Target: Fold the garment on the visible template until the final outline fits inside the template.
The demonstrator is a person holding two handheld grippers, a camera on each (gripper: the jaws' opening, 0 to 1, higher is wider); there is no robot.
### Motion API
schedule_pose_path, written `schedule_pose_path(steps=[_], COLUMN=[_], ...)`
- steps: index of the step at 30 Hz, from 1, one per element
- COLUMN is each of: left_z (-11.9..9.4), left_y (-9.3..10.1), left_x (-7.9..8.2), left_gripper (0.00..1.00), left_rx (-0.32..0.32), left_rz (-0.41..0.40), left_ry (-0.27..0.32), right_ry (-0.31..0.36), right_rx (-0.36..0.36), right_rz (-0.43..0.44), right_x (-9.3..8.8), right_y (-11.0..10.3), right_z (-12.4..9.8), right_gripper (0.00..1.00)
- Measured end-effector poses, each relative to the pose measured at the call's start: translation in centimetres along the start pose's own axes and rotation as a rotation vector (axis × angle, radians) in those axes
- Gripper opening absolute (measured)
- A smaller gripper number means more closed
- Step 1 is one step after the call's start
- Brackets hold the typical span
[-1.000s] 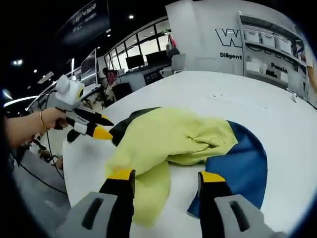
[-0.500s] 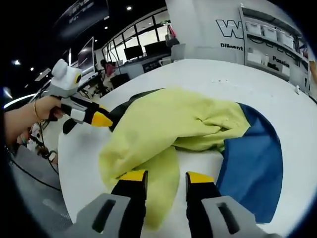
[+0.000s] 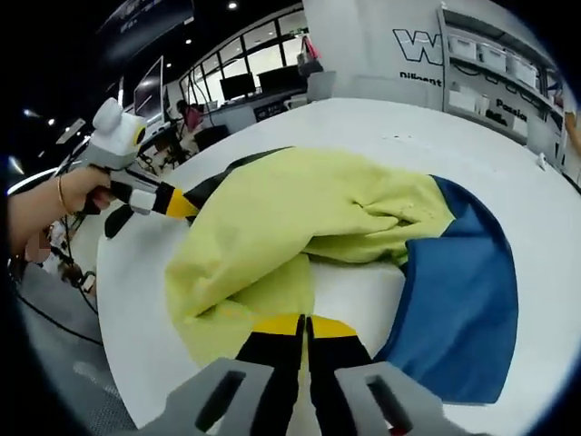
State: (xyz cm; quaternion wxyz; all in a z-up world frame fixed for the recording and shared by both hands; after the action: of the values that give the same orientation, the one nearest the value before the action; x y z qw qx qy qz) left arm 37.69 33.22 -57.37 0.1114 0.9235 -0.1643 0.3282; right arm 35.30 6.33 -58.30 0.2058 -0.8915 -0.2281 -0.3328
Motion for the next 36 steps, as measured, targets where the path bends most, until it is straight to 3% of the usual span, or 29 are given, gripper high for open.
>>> schedule_pose_path(steps=[8, 15, 18, 22, 25, 30, 36], left_z=[-0.1, -0.2, -0.2, -0.2, -0.2, -0.5, -0.8], left_y=[0.0, -0.4, -0.7, -0.7, -0.7, -1.0, -1.3], left_x=[0.3, 1.2, 1.8, 2.1, 2.3, 2.5, 2.7], left_gripper=[0.00, 0.00, 0.00, 0.00, 0.00, 0.00, 0.00], left_rx=[0.003, 0.018, 0.024, 0.027, 0.033, 0.061, 0.070], left_rz=[0.008, 0.027, 0.026, 0.032, 0.038, 0.031, 0.015], left_ry=[0.010, 0.033, 0.043, 0.051, 0.057, 0.080, 0.105], right_ry=[-0.009, -0.061, -0.080, -0.107, -0.142, -0.141, -0.151], right_rx=[0.075, 0.141, 0.202, 0.236, 0.308, 0.388, 0.408], right_rz=[-0.008, -0.041, -0.028, -0.048, -0.051, -0.075, -0.097], right_x=[-0.4, -1.5, -1.9, -2.5, -2.9, -3.2, -3.8], right_y=[-1.9, -3.9, -4.9, -5.9, -7.4, -9.3, -10.2], right_z=[-2.0, -3.8, -4.7, -5.1, -5.5, -5.8, -5.4], right_gripper=[0.00, 0.00, 0.00, 0.00, 0.00, 0.00, 0.00])
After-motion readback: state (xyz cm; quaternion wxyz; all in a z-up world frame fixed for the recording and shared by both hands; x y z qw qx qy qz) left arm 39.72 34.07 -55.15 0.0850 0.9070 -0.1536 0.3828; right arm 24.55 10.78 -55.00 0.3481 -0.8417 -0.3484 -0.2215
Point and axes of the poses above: the point that each gripper's makers call its tool centre point, and the gripper's own axes: z roughly forward along the fingers, y roughly to its right, x roughly out of its top, the point moved 8 cm from there along -z, roughly backward along the fingers, and after that the axes turned 4 degrees about z, right-handed, at the moved point
